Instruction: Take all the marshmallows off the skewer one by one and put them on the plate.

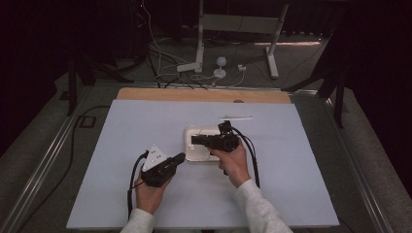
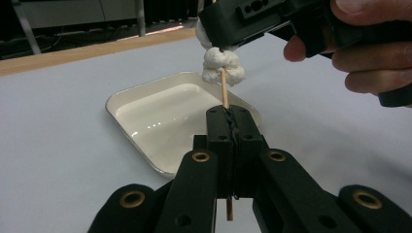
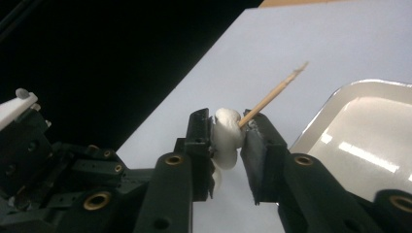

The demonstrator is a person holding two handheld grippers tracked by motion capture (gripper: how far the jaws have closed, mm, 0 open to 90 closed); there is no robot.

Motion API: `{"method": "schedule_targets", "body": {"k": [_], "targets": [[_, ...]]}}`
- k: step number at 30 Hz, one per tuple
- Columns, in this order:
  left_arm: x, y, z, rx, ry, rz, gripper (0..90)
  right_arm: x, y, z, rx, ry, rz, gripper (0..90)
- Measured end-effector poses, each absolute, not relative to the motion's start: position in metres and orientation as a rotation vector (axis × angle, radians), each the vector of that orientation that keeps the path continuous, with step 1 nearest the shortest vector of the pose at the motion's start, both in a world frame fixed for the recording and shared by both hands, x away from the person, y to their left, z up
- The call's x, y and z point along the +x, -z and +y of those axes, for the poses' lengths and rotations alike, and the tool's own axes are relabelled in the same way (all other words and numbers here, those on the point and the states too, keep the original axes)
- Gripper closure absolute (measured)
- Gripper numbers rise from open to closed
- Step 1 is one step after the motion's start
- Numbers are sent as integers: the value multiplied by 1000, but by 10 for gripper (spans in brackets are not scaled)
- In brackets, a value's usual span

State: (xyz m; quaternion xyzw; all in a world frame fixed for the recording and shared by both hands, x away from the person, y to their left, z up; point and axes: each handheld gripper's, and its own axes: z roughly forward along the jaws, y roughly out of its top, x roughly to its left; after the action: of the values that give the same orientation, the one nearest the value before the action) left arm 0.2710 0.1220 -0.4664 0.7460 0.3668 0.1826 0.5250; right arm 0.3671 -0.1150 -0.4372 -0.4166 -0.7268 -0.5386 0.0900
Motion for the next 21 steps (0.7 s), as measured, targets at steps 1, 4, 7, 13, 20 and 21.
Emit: {"method": "schedule_targets", "body": {"k": [1, 4, 7, 13, 20, 21], "targets": [[271, 466, 122, 1782, -435, 877, 900, 366, 436, -115, -1241, 1617, -2161, 757], [271, 465, 123, 1780, -437, 872, 900, 364, 432, -116, -1243, 1661, -2186, 764], [271, 465, 124, 1778, -436, 876, 900, 362, 429, -114, -1262, 1692, -2225, 766], [271, 466, 123, 1783, -444, 880, 900, 361, 427, -111, -1295, 1714, -2253, 767], [270, 465, 122, 1785, -450, 879, 900, 360, 425, -112, -1322, 1746, -2278, 767], [270, 465, 122, 1790, -453, 878, 900, 360, 425, -113, -1328, 1749, -2270, 768]]}}
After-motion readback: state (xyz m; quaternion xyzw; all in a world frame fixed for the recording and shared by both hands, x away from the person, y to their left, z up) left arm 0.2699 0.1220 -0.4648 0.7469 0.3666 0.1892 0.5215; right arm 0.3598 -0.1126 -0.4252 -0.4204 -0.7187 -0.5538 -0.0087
